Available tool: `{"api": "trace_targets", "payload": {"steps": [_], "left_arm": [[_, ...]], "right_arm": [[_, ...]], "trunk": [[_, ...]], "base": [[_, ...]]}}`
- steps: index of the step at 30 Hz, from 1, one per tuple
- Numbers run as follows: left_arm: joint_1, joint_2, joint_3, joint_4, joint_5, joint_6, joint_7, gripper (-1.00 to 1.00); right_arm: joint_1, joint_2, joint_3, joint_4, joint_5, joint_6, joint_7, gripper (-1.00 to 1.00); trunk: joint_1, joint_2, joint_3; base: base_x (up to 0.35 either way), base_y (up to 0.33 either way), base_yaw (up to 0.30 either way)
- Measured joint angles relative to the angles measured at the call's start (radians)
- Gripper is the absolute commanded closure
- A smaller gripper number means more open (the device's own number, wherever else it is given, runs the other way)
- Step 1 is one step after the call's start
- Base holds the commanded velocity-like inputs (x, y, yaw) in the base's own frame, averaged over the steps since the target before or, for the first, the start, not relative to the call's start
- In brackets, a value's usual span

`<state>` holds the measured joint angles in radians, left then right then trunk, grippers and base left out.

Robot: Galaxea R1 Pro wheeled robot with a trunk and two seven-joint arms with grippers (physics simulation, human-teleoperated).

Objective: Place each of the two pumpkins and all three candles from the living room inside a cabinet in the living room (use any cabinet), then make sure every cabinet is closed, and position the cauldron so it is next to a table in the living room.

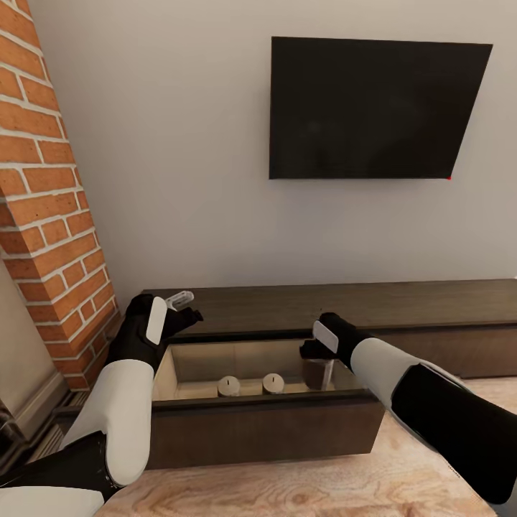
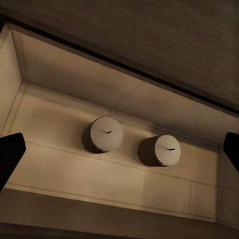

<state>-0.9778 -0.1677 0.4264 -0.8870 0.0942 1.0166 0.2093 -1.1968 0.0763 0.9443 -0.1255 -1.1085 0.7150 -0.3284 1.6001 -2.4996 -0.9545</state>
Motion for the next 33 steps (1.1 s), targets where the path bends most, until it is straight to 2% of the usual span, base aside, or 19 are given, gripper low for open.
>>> {"api": "trace_targets", "payload": {"steps": [1,2,3,5,14,22,29,33], "left_arm": [[0.000,0.000,0.000,0.000,0.000,0.000,0.000,-1.00],[0.000,0.000,-0.001,0.000,0.000,0.000,0.000,-1.00],[0.000,0.000,-0.001,0.000,0.000,0.000,0.000,-1.00],[0.000,-0.001,-0.001,0.000,0.000,0.000,0.000,-1.00],[0.000,-0.002,0.000,0.000,0.000,0.000,0.000,-1.00],[0.000,-0.001,0.000,0.000,0.000,0.000,0.000,-1.00],[0.000,-0.001,-0.001,0.000,0.000,0.000,-0.001,-1.00],[0.000,-0.001,-0.001,0.001,0.000,0.000,-0.001,-1.00]], "right_arm": [[-0.014,-0.002,-0.002,-0.004,-0.002,0.012,0.000,1.00],[-0.045,-0.004,-0.003,-0.007,-0.006,0.055,-0.001,1.00],[-0.057,-0.004,0.003,-0.008,0.002,0.072,-0.001,1.00],[-0.064,-0.003,-0.002,-0.010,-0.006,0.080,-0.001,1.00],[-0.068,-0.006,0.000,-0.007,-0.004,0.085,-0.001,1.00],[-0.068,-0.009,0.002,-0.005,-0.007,0.084,0.000,1.00],[-0.068,-0.010,0.005,0.001,-0.008,0.084,0.000,1.00],[-0.068,-0.009,0.004,0.010,-0.010,0.083,0.000,1.00]], "trunk": [[0.000,0.000,0.000],[0.000,0.000,0.000],[0.000,0.000,0.000],[0.000,0.000,0.000],[0.000,0.000,0.000],[0.000,0.000,0.000],[0.000,0.000,0.000],[0.002,-0.001,-0.016]], "base": [[0.000,0.000,0.000],[0.000,0.000,0.000],[0.000,0.000,0.000],[0.000,0.000,0.000],[0.004,0.000,0.000],[0.179,0.000,0.000],[0.034,0.000,0.000],[0.003,0.000,0.000]]}}
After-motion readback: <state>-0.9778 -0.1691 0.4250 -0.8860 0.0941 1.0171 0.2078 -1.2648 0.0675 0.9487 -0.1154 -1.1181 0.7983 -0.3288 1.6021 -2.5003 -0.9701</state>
